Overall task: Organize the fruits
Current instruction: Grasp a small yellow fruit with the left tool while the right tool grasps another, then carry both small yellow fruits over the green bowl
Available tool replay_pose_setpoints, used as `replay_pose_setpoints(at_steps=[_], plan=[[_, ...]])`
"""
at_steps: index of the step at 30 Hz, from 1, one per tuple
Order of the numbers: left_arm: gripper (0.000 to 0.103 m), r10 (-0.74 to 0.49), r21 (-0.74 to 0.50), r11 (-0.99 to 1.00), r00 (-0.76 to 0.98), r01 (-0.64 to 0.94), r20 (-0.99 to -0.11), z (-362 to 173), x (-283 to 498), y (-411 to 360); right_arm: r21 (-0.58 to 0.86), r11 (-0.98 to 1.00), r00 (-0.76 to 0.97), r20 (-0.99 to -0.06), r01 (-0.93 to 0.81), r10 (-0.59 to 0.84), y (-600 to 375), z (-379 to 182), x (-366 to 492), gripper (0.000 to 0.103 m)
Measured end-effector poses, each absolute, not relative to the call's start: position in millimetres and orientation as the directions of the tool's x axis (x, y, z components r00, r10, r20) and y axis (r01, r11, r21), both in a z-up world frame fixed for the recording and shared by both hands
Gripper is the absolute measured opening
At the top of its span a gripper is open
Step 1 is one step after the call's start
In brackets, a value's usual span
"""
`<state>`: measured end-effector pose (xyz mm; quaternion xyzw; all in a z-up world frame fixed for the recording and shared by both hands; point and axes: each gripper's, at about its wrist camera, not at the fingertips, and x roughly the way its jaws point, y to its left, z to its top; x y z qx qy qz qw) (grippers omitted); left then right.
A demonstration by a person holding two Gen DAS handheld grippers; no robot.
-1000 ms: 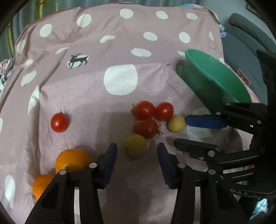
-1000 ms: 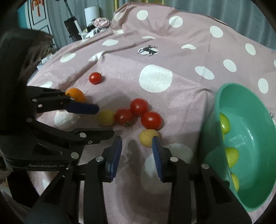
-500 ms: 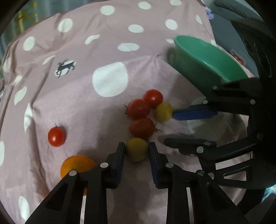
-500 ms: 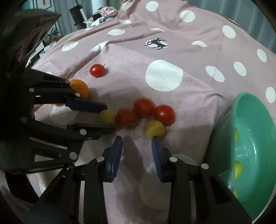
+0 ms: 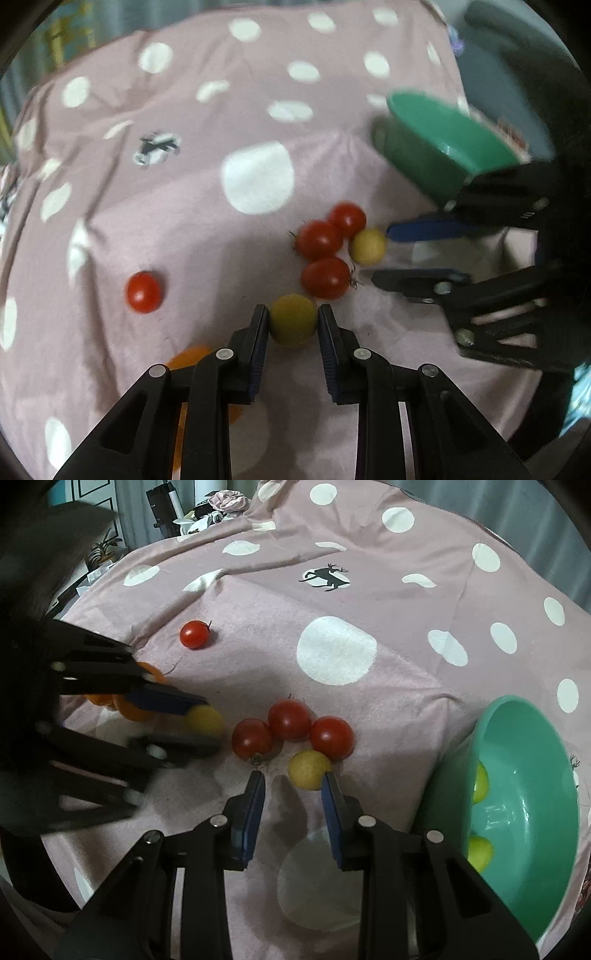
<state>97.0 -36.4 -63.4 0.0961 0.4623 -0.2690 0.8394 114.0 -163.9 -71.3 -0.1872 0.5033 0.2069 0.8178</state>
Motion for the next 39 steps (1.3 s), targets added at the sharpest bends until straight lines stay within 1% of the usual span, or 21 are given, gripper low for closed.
replay_pose_setpoints(at_steps=[6, 8, 13, 15, 17, 20, 26, 36, 39], plan=[[0.027, -0.428, -0.164, 0.847, 0.467, 0.505, -0.774, -43.1, 83.1, -13.2, -0.164, 0.839, 0.412, -0.908, -0.519, 0.077, -158.3, -81.7, 125.7, 0.036], [0.027, -0.440, -0.189, 0.852, 0.470, 0.488, -0.765, -43.0, 82.9, -8.3, -0.168, 0.839, 0.403, -0.913, -0.518, 0.066, -158.1, -84.3, 130.1, 0.033], [0.027, -0.446, -0.224, 0.862, 0.468, 0.455, -0.763, -48.8, 82.4, -1.3, -0.165, 0.837, 0.397, -0.915, -0.521, 0.066, -157.9, -86.6, 133.6, 0.033], [0.027, -0.446, -0.230, 0.863, 0.468, 0.449, -0.763, -50.6, 83.7, 0.4, -0.160, 0.836, 0.393, -0.917, -0.525, 0.072, -158.5, -86.5, 132.8, 0.026], [0.027, -0.449, -0.236, 0.863, 0.465, 0.447, -0.763, -51.6, 84.8, 1.4, -0.153, 0.837, 0.393, -0.916, -0.526, 0.080, -159.3, -86.4, 131.0, 0.026], [0.027, -0.445, -0.234, 0.867, 0.471, 0.441, -0.762, -49.2, 82.4, 1.6, -0.132, 0.846, 0.404, -0.909, -0.517, 0.104, -160.4, -82.0, 123.6, 0.026], [0.027, -0.441, -0.234, 0.871, 0.479, 0.431, -0.759, -45.5, 75.7, 0.3, -0.053, 0.857, 0.438, -0.874, -0.513, 0.209, -167.0, -56.4, 91.6, 0.026], [0.027, -0.395, -0.216, 0.899, 0.491, 0.382, -0.776, -40.8, 58.3, -6.3, 0.097, 0.879, 0.515, -0.778, -0.467, 0.359, -189.2, -19.2, 45.3, 0.026], [0.027, -0.384, -0.204, 0.903, 0.498, 0.378, -0.777, -37.7, 51.6, -9.8, 0.119, 0.877, 0.533, -0.754, -0.466, 0.385, -194.8, -10.1, 30.7, 0.026]])
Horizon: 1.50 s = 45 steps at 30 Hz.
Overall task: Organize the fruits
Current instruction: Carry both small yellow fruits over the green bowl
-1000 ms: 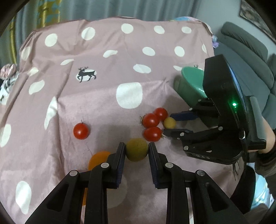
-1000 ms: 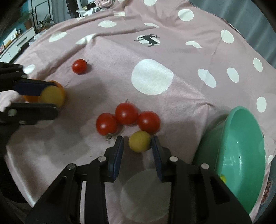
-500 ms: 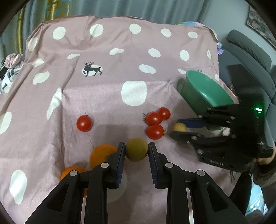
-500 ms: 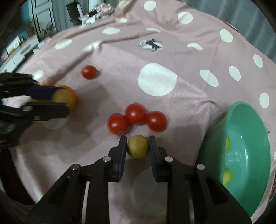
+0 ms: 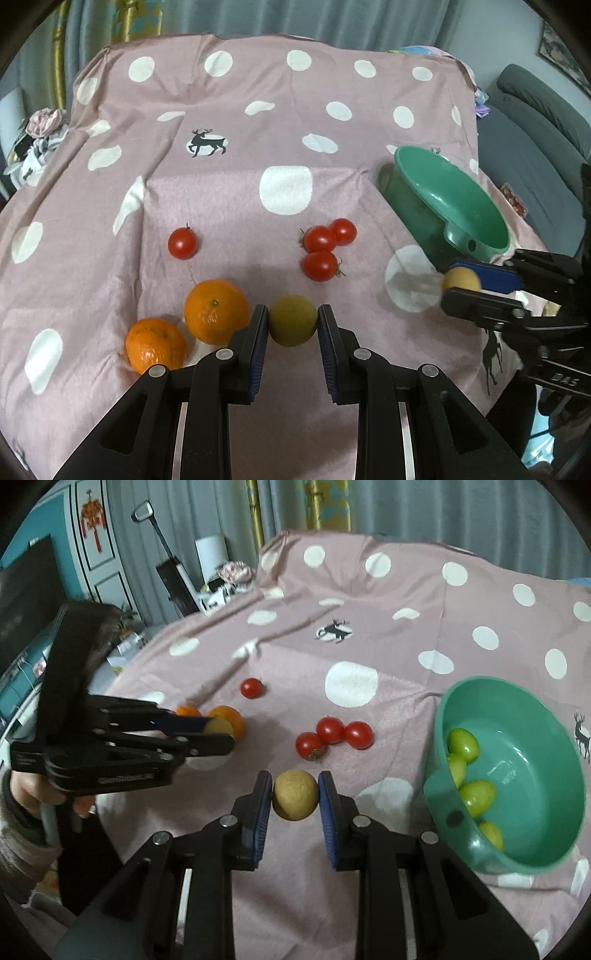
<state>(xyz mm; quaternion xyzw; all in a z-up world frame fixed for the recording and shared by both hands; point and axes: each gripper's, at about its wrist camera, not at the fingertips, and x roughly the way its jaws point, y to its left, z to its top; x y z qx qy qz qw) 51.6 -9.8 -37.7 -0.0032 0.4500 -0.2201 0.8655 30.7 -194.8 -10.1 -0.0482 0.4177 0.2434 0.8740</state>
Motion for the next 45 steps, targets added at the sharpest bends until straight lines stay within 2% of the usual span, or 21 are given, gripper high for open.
replay_pose_setpoints(at_steps=[25, 45], plan=[[0.027, -0.345, -0.102, 0.897, 0.537, 0.429, -0.770, -11.7, 35.6, -66.8, 0.192, 0.900, 0.639, -0.648, -0.390, 0.415, -255.4, 13.7, 2.2, 0.026], [0.027, -0.368, 0.007, 0.825, 0.548, 0.564, -0.752, 8.7, 56.5, -152.4, 0.228, 0.931, 0.704, -0.610, -0.284, 0.364, -309.2, 13.0, 6.4, 0.026]])
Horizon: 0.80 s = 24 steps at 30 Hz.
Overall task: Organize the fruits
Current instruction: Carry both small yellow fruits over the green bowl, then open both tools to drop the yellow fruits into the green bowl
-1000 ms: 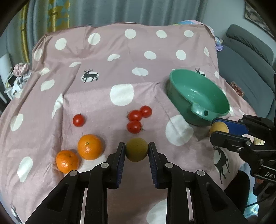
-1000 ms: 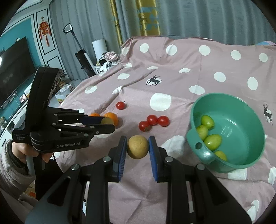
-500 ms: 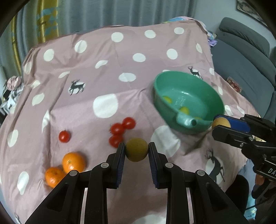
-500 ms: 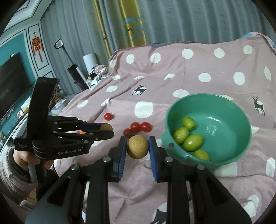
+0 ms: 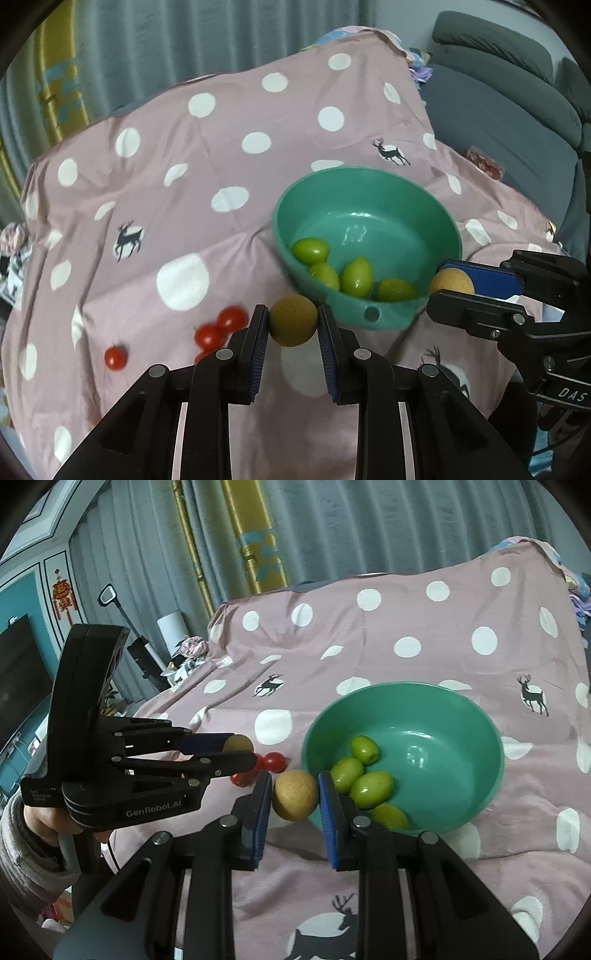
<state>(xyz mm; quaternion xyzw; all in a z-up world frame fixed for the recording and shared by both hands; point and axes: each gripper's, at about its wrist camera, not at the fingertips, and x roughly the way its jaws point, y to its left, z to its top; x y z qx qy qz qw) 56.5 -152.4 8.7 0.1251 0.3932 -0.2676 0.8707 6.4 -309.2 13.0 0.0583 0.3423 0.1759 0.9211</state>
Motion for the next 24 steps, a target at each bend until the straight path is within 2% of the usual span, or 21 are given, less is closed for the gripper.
replay_pose_setpoints(at_steps=[10, 24], plan=[[0.027, -0.380, 0.028, 0.790, 0.526, 0.612, -0.761, 8.7, 69.8, -187.1, 0.237, 0.943, 0.724, -0.605, -0.233, 0.331, -329.3, 9.7, 12.0, 0.026], [0.027, -0.401, -0.019, 0.768, 0.458, 0.640, -0.793, -10.1, 92.1, -208.8, 0.250, 0.950, 0.715, -0.629, -0.188, 0.307, -343.9, -6.1, 25.8, 0.026]])
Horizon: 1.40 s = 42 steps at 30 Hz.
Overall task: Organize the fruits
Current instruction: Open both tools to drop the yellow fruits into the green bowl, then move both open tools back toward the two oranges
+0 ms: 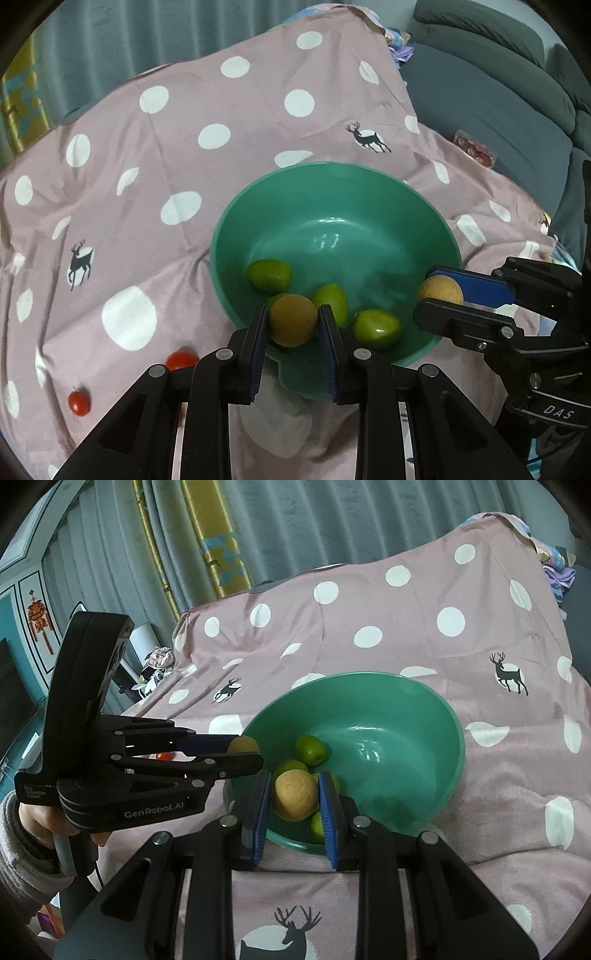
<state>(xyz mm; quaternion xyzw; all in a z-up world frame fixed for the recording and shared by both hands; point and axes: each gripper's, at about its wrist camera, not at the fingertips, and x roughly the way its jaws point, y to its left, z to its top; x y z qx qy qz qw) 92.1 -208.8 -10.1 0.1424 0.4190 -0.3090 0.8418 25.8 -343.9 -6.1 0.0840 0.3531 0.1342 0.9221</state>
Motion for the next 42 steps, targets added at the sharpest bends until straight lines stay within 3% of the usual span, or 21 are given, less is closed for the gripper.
replay_pose_setpoints(at_steps=[21, 25, 29, 42], plan=[[0.028, -0.369, 0.004, 0.778, 0.463, 0.628, -0.806, -19.6, 99.4, -222.3, 0.270, 0.953, 0.714, -0.640, -0.139, 0.285, -354.8, -13.2, 26.9, 0.029], [0.052, -0.370, -0.006, 0.791, 0.470, 0.612, -0.802, -16.3, 97.7, -217.6, 0.272, 0.953, 0.724, -0.629, -0.136, 0.283, -355.1, -10.1, 23.1, 0.035], [0.062, -0.377, -0.011, 0.802, 0.493, 0.597, -0.784, -5.7, 91.6, -207.1, 0.279, 0.951, 0.731, -0.619, -0.134, 0.285, -355.1, -5.1, 19.5, 0.039], [0.067, -0.323, -0.021, 0.892, 0.603, 0.451, -0.730, 21.8, 72.0, -110.8, 0.285, 0.938, 0.729, -0.596, -0.199, 0.336, -334.9, 14.8, 1.0, 0.048]])
